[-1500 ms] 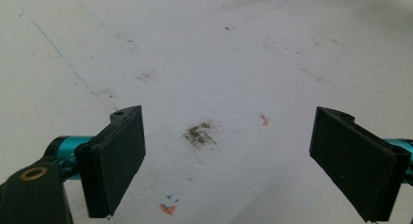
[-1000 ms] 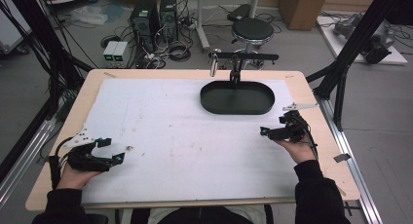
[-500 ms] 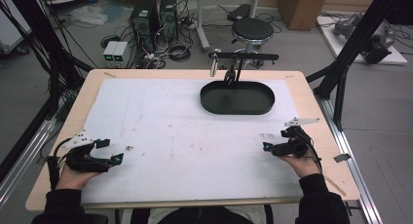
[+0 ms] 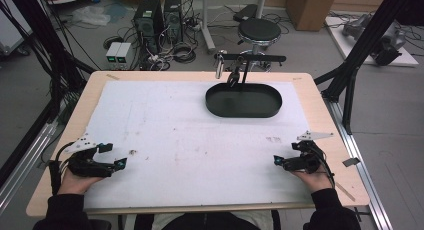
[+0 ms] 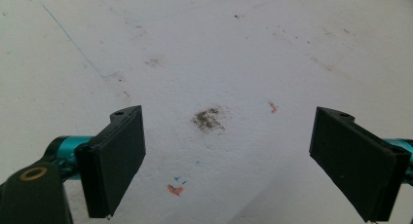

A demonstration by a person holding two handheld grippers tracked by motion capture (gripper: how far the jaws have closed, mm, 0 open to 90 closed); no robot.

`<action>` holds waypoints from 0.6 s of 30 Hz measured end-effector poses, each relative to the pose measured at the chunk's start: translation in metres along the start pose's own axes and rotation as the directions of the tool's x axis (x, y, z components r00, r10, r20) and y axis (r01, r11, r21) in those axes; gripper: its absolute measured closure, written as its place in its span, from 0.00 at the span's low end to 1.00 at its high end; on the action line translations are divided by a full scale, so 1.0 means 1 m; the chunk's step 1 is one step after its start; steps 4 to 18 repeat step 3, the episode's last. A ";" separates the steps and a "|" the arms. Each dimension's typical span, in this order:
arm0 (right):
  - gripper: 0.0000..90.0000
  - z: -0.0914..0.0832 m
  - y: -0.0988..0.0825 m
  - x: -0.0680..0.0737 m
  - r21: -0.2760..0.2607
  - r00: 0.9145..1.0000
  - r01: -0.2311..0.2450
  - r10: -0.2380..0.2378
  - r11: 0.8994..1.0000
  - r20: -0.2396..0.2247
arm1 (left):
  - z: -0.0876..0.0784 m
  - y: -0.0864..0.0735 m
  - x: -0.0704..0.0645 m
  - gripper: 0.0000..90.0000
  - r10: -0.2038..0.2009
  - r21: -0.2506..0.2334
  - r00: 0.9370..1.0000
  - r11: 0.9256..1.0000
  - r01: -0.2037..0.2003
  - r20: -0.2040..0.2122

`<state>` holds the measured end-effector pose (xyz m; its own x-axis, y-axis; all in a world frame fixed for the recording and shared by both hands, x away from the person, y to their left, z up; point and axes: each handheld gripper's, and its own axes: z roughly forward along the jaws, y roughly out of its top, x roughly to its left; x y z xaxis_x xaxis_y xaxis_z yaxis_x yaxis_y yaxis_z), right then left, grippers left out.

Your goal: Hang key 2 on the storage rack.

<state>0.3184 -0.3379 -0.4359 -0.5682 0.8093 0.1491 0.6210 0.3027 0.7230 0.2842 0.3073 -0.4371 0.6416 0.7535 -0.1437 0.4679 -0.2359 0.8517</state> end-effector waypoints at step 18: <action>0.01 -0.001 -0.003 0.000 -0.011 1.000 0.006 -0.006 1.000 -0.001 | 0.001 0.000 0.000 0.15 0.005 0.004 1.000 1.000 -0.005 -0.002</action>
